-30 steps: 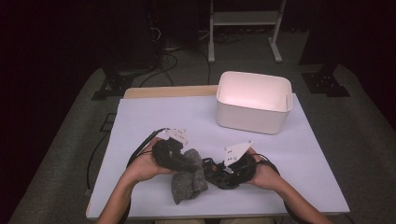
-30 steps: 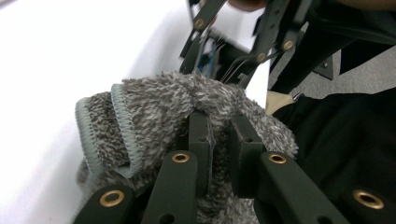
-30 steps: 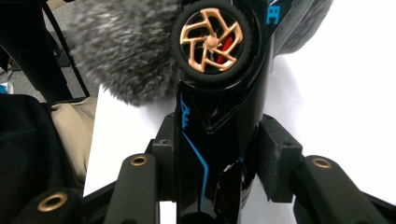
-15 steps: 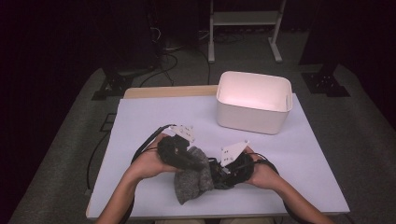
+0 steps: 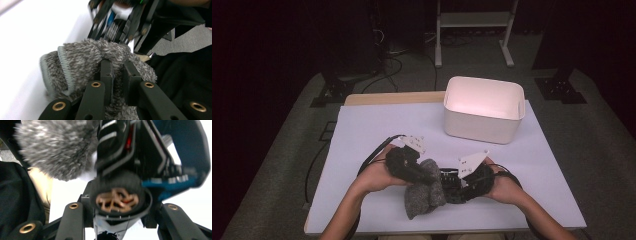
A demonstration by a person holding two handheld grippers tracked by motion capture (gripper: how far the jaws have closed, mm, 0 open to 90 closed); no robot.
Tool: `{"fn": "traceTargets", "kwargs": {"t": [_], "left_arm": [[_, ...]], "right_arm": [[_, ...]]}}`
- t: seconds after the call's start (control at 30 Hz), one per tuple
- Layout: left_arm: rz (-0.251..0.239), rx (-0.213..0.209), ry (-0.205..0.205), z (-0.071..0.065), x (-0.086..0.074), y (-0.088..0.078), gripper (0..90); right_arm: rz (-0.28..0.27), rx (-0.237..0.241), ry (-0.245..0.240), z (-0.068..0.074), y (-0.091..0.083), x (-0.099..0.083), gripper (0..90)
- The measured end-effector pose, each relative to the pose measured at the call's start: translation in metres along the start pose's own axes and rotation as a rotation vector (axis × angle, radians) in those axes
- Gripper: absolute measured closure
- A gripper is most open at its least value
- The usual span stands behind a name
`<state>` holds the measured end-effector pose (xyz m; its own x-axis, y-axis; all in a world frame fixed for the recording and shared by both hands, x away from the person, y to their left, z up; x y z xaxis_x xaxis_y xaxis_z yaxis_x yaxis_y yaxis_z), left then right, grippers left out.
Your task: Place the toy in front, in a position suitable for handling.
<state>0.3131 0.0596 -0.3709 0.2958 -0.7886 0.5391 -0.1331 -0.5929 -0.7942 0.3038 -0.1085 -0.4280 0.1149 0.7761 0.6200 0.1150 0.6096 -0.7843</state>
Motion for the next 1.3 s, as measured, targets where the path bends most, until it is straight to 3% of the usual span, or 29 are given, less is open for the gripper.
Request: {"fn": "traceTargets", "kwargs": {"t": [0.23,0.43,0.57,0.83,0.93,1.3], "left_arm": [[-0.044,-0.029,0.005,-0.002,0.003,-0.005,81.1],[-0.046,0.025,0.012,-0.005,0.003,-0.024,81.0],[-0.028,0.052,-0.007,-0.002,-0.005,-0.025,81.1],[0.021,0.106,-0.023,0.000,-0.014,-0.025,81.0],[0.006,0.090,-0.034,0.001,-0.016,-0.025,80.9],[-0.001,0.056,-0.024,0.000,-0.014,-0.020,80.9]], "right_arm": [[-0.019,-0.019,-0.005,0.000,0.000,0.004,55.7],[-0.040,-0.004,-0.027,0.000,0.014,0.025,55.6],[-0.030,0.005,-0.033,-0.001,0.024,0.033,55.5],[-0.002,-0.008,-0.017,-0.004,0.023,0.036,50.7],[0.000,-0.019,-0.013,-0.006,0.018,0.036,54.3],[0.015,-0.004,-0.014,-0.006,0.005,0.032,53.2]]}}
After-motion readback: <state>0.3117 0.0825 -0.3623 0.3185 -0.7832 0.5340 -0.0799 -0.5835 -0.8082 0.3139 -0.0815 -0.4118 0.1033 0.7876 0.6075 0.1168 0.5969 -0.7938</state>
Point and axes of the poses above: each handheld gripper's, and its own axes: y roughly forward along the jaws, x roughly out of its top, z roughly to its left, the point moved 5 cm from there along y, roughly forward along the jaws, and after that the axes turned 7 degrees about z, right-handed, at the moved point
